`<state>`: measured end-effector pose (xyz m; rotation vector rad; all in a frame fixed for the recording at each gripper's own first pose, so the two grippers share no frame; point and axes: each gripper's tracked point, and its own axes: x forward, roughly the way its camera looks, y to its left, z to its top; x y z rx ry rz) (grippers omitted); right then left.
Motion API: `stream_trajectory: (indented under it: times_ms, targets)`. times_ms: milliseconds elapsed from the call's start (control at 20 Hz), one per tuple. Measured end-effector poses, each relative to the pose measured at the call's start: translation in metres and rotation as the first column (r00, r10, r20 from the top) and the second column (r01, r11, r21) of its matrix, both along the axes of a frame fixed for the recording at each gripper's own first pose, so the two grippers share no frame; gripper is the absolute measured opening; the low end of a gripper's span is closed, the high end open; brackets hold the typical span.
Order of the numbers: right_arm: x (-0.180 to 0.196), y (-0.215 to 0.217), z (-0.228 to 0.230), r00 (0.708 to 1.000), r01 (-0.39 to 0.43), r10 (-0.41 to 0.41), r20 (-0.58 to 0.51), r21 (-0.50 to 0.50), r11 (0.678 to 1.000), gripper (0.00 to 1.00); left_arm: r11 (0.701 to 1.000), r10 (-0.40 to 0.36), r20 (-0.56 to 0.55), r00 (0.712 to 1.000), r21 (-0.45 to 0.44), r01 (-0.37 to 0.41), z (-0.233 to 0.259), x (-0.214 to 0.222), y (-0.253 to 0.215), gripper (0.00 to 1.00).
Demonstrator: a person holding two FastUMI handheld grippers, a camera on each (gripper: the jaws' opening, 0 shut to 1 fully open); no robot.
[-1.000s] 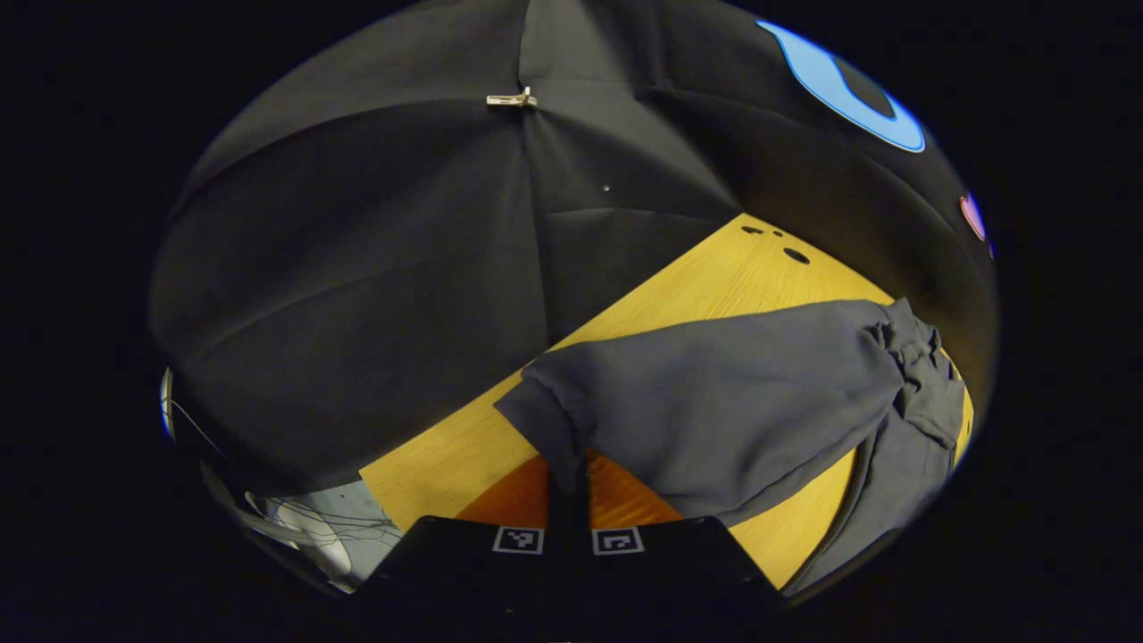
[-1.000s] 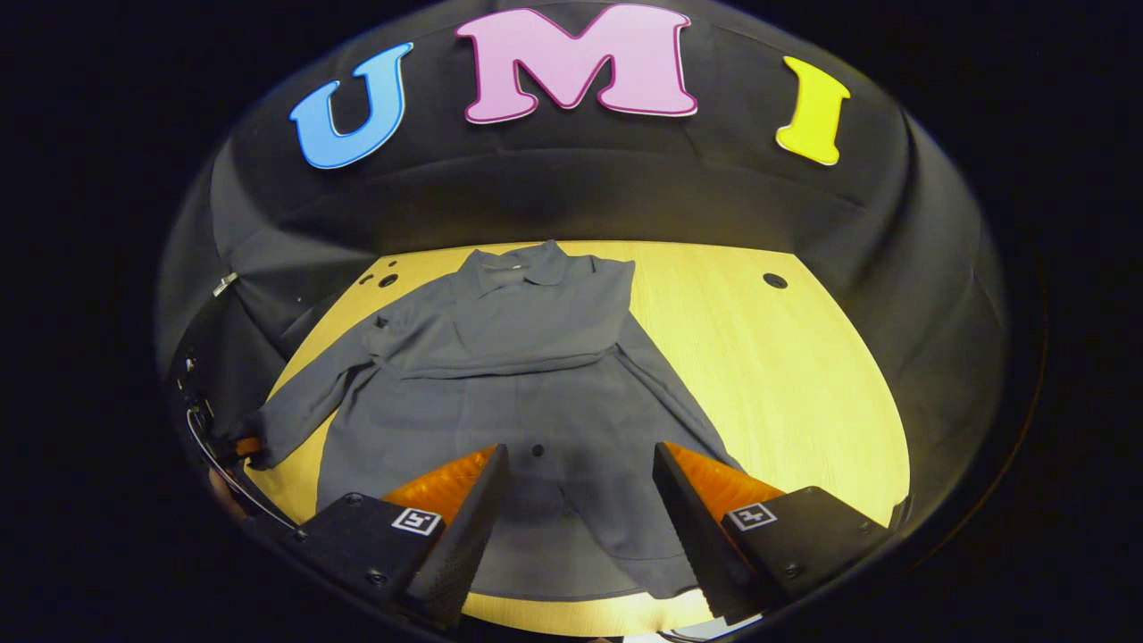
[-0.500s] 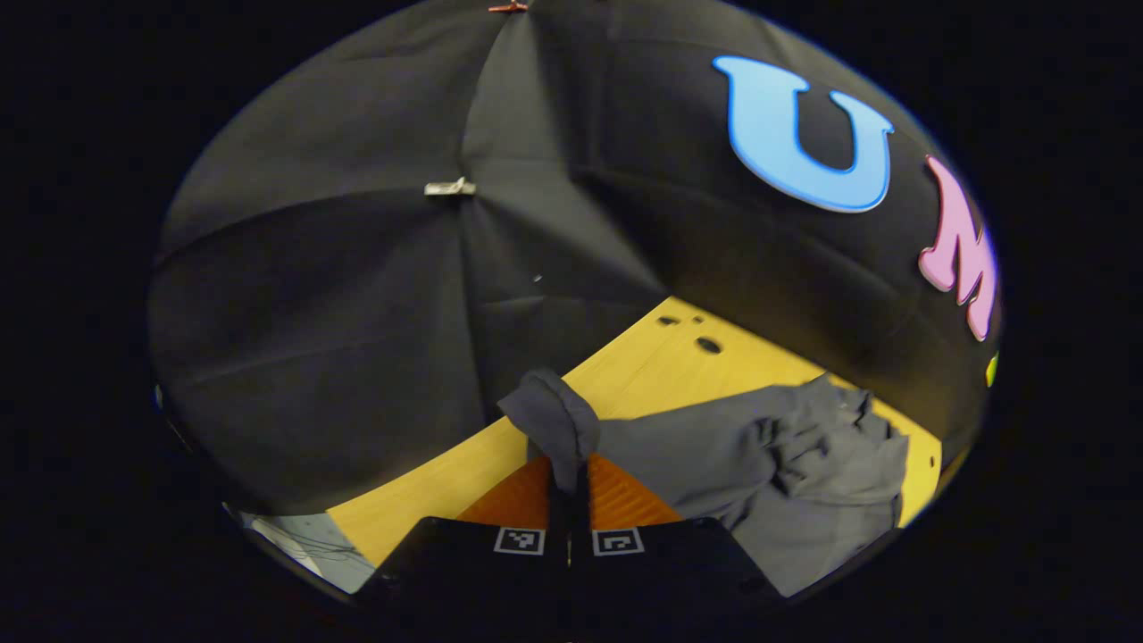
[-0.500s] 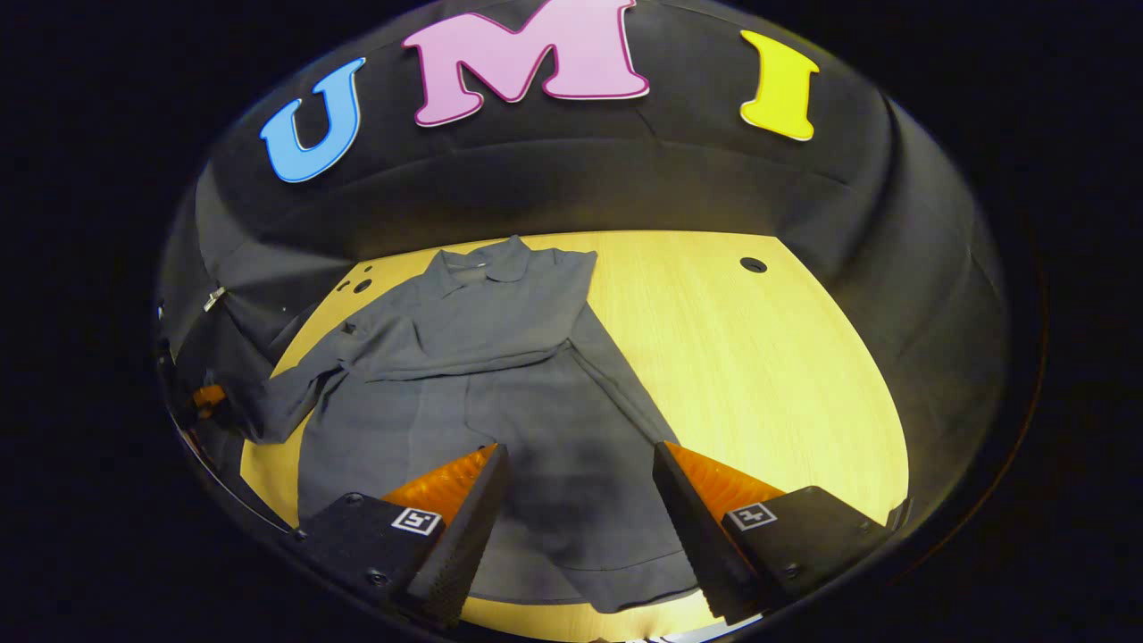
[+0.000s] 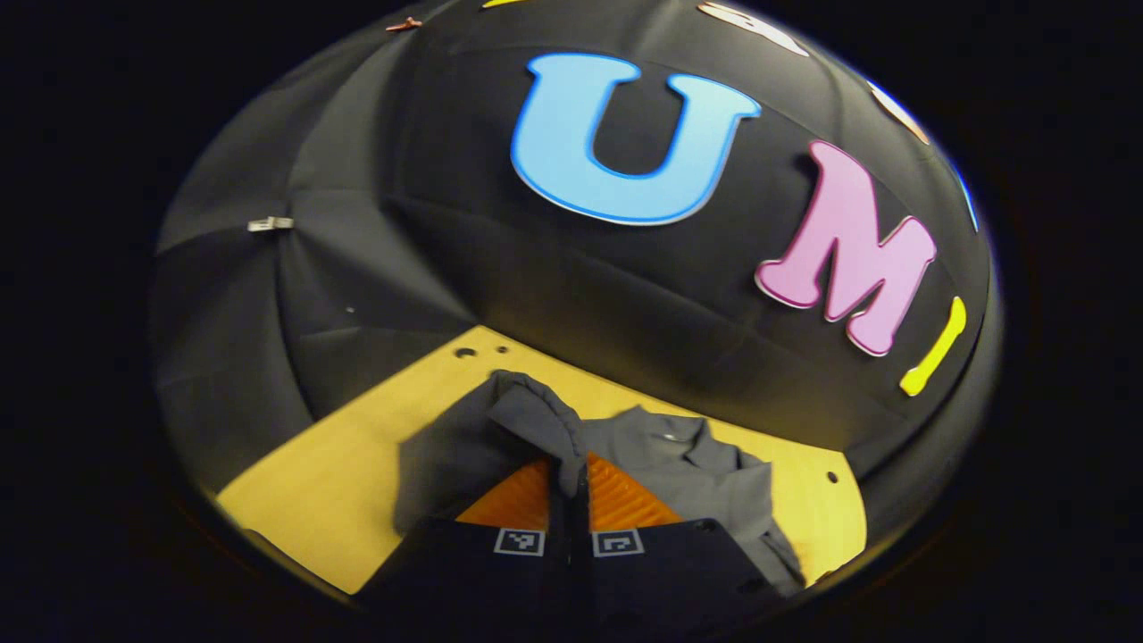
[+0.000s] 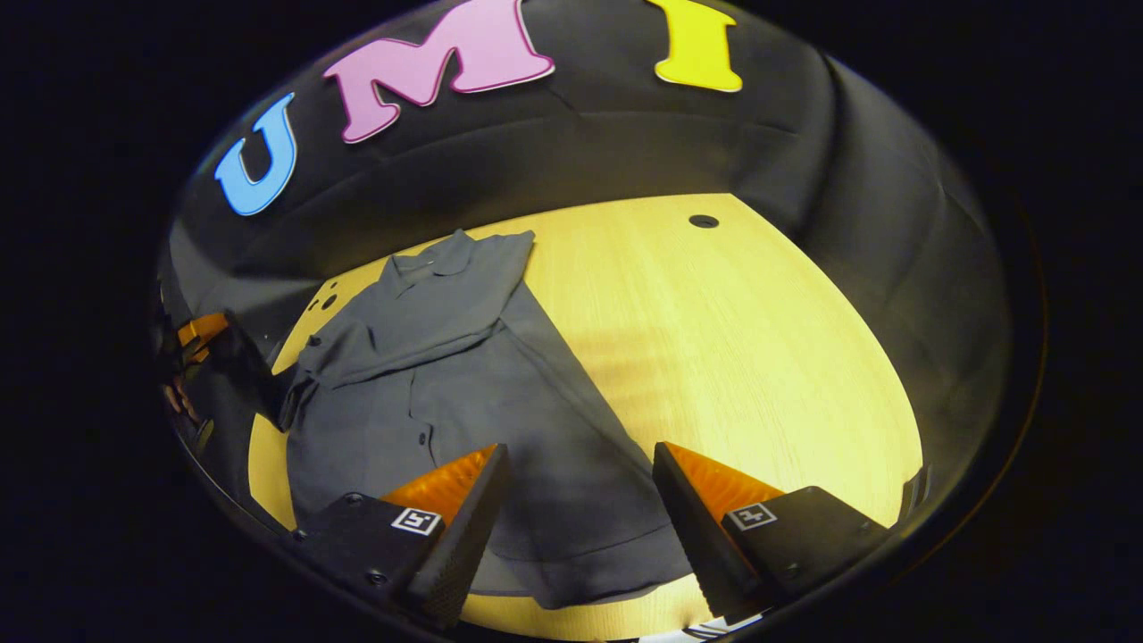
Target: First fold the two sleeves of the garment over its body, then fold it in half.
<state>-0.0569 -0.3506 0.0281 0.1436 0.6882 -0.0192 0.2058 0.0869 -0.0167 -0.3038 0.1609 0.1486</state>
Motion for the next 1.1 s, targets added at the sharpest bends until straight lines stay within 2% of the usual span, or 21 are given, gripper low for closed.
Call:
stream_trajectory:
  times_ms: [50, 200, 500, 800, 950, 1050, 1100]
  targets:
    - [-0.002, -0.005, -0.003, 1.000, 0.008, -0.008, -0.007, 0.006, 1.000, 0.99, 0.999, -0.032, -0.009, 0.999, 0.004, 0.032, -0.004, 0.012, -0.018, 0.05]
    - [-0.008, -0.020, -0.012, 0.999, 0.028, -0.028, -0.021, 0.020, 0.999, 0.99, 0.992, -0.125, -0.042, 0.991, 0.015, 0.126, -0.016, 0.043, -0.073, 0.05]
    - [-0.017, -0.035, -0.031, 0.997, 0.050, -0.046, -0.069, 0.060, 0.997, 0.99, 0.963, -0.267, -0.111, 0.957, 0.008, 0.270, -0.042, 0.084, -0.163, 0.05]
    - [-0.021, -0.044, -0.043, 0.993, 0.044, -0.036, -0.111, 0.072, 0.996, 0.99, 0.936, -0.348, -0.164, 0.923, -0.014, 0.351, -0.063, 0.113, -0.233, 0.05]
    - [-0.021, -0.045, -0.046, 0.992, 0.037, -0.028, -0.123, 0.077, 0.996, 0.99, 0.924, -0.372, -0.203, 0.906, 0.015, 0.383, -0.079, 0.122, -0.261, 0.05]
    - [-0.020, -0.045, -0.047, 0.992, 0.034, -0.023, -0.127, 0.080, 0.996, 0.99, 0.906, -0.398, -0.235, 0.887, 0.047, 0.420, -0.090, 0.125, -0.277, 0.09]
    - [-0.020, -0.045, -0.047, 0.991, 0.035, -0.024, -0.128, 0.081, 0.996, 0.99, 0.897, -0.412, -0.251, 0.876, 0.061, 0.439, -0.096, 0.125, -0.284, 0.14]
